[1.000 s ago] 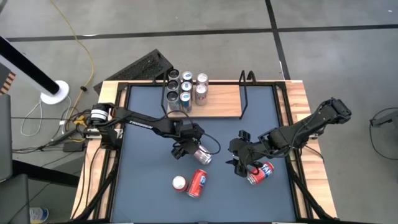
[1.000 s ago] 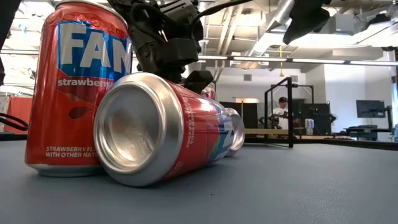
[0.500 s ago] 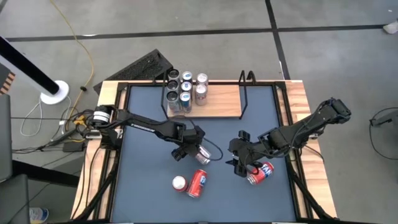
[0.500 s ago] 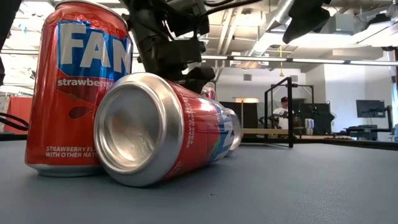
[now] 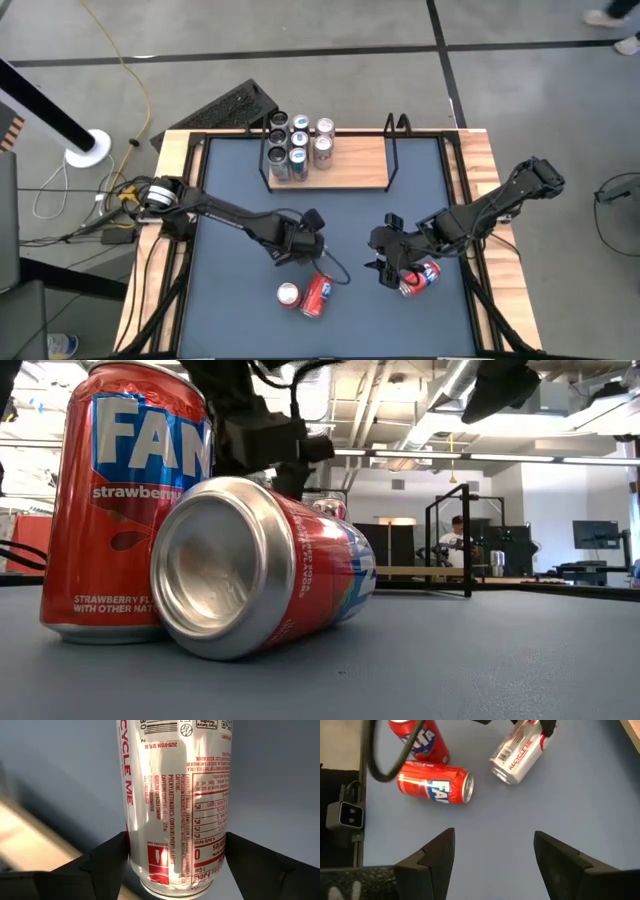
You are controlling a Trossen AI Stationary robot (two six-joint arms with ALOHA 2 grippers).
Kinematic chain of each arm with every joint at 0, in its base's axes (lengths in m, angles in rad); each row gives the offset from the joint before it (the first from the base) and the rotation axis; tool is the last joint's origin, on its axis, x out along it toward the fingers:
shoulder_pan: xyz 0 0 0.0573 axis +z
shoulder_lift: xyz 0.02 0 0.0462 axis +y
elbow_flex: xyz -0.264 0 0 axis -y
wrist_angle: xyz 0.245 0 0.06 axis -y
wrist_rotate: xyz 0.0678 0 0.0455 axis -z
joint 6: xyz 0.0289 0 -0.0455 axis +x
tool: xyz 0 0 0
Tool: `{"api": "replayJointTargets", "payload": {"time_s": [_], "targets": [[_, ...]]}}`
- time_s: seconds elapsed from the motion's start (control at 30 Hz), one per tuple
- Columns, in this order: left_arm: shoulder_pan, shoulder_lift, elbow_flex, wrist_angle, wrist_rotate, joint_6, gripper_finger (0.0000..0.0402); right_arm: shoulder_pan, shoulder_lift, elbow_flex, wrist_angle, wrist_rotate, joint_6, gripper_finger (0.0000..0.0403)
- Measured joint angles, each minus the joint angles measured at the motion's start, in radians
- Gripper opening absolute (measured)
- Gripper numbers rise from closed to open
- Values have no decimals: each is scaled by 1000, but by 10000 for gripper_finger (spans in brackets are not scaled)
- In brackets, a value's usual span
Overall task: Place canned beverage on shelf
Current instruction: Put the silver soda can aligned with the other silver soda cans on the shelf
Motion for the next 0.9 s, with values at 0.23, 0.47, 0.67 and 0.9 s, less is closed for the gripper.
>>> {"api": "replayJointTargets", "payload": {"time_s": [0.23, 0.47, 0.67, 0.9], "targets": [[-105, -1, 0, -13, -257, 29, 290, 20, 0, 0, 1, 23, -3, 255], [-174, -3, 2, -38, -435, 80, 290, 33, 31, 1, 14, 25, -3, 255], [-196, -3, -11, -39, -589, 227, 290, 39, 80, 1, 2, 24, -4, 255], [-196, -3, -105, -18, -783, 330, 290, 55, 110, 0, -4, 18, -4, 255]]}}
